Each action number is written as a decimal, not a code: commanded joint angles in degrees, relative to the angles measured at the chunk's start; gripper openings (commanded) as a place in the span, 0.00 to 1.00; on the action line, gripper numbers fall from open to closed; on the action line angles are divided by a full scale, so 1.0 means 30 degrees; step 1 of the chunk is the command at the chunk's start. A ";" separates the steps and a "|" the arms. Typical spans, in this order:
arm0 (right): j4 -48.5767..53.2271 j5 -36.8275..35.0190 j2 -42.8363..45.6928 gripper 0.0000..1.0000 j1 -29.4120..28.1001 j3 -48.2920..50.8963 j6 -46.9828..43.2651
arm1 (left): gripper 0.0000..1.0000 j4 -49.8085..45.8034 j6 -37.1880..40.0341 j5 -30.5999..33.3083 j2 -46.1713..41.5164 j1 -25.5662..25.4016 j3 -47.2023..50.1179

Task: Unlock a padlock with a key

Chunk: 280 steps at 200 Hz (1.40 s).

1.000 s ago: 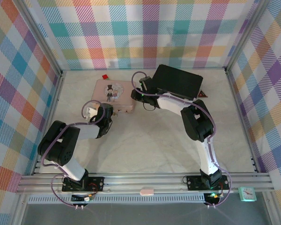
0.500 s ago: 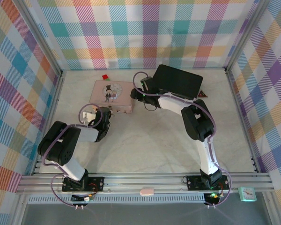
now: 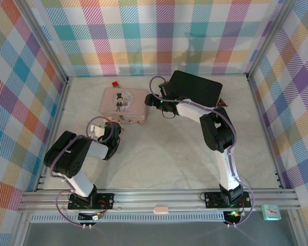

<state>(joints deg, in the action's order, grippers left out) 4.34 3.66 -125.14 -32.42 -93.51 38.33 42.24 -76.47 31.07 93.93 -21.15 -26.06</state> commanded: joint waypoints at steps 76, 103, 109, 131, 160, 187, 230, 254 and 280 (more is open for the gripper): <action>0.4017 -0.0745 0.6674 0.84 0.0048 0.5265 -0.6461 | 0.00 -1.4923 0.7950 -0.6930 -0.6921 -0.1724 -0.3118; 0.4783 -0.2028 0.8619 0.91 0.0460 0.7504 -0.6685 | 0.00 -1.8281 0.9509 -0.6664 -0.6584 -0.3927 -0.4811; 0.4852 -0.2420 0.8993 0.93 0.0592 0.7967 -0.6670 | 0.00 -1.8718 0.9659 -0.6613 -0.6338 -0.4438 -0.5139; 0.4842 -0.3497 1.0197 0.96 0.1083 0.9433 -0.6536 | 0.00 -1.9138 1.0054 -0.6457 -0.5020 -0.6439 -0.6159; 0.4448 -0.3791 1.1557 0.98 0.2082 1.0851 -0.5942 | 0.00 -2.0278 1.0682 -0.5960 -0.2306 -0.8602 -0.8154; 0.3700 -0.3649 1.2733 0.99 0.3252 1.2132 -0.5402 | 0.00 -2.1337 1.0789 -0.5773 0.0611 -0.9649 -1.0476; 0.2605 -0.3533 1.3915 0.99 0.5276 1.3799 -0.5802 | 0.00 -2.0467 1.0491 -0.6019 0.2770 -1.0330 -1.1597; 0.2012 -0.3611 1.4526 0.99 0.6365 1.4784 -0.5972 | 0.01 -2.0367 1.0434 -0.6238 0.3649 -1.0416 -1.1951; 0.1055 -0.3922 1.5038 0.99 0.7375 1.5873 -0.6182 | 0.14 -2.0236 1.0455 -0.6492 0.4136 -1.0415 -1.2111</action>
<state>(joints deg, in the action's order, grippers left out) 11.27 -6.92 -82.37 -12.36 -48.21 20.67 -17.65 -45.39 12.49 104.75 -52.01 -61.12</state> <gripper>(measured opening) 0.991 0.090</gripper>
